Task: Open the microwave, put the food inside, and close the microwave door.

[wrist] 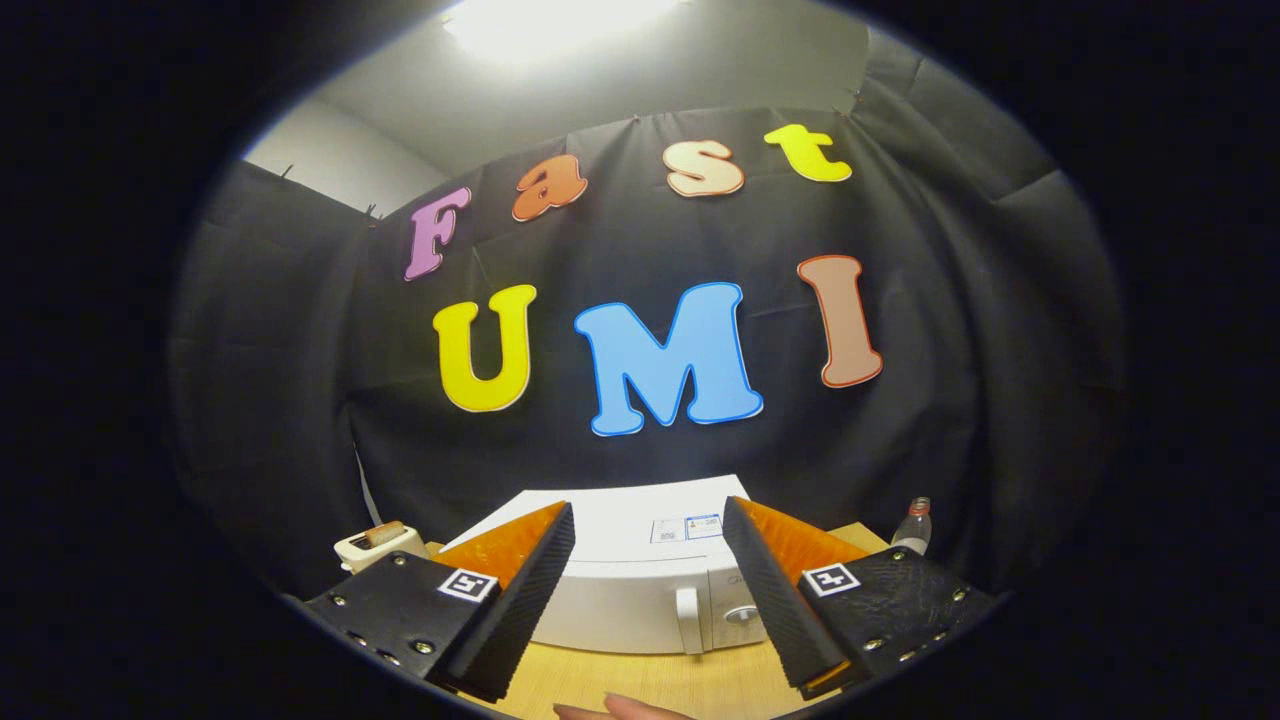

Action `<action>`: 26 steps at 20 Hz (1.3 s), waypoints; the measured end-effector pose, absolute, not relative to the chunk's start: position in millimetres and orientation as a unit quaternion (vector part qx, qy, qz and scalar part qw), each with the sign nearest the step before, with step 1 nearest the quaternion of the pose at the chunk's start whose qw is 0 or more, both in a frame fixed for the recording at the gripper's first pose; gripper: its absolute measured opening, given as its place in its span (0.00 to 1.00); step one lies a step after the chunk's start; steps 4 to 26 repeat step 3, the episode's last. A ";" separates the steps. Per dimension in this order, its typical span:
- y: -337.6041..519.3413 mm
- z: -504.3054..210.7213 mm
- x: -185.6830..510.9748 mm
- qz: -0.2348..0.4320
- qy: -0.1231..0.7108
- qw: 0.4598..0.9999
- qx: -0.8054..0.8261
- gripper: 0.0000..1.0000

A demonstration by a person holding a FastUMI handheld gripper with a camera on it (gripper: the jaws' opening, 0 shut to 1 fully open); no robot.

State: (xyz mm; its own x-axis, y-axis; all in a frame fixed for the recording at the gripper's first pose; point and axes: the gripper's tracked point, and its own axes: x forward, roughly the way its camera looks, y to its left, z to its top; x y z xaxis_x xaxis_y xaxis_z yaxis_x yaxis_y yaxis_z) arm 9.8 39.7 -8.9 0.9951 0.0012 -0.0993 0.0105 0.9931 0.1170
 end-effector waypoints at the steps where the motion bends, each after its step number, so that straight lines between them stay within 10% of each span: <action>1: 34.9 -6.4 8.6 -0.013 0.042 0.998 0.050 0.96; 26: 44.7 -1.1 6.6 -0.011 0.029 0.999 0.042 0.96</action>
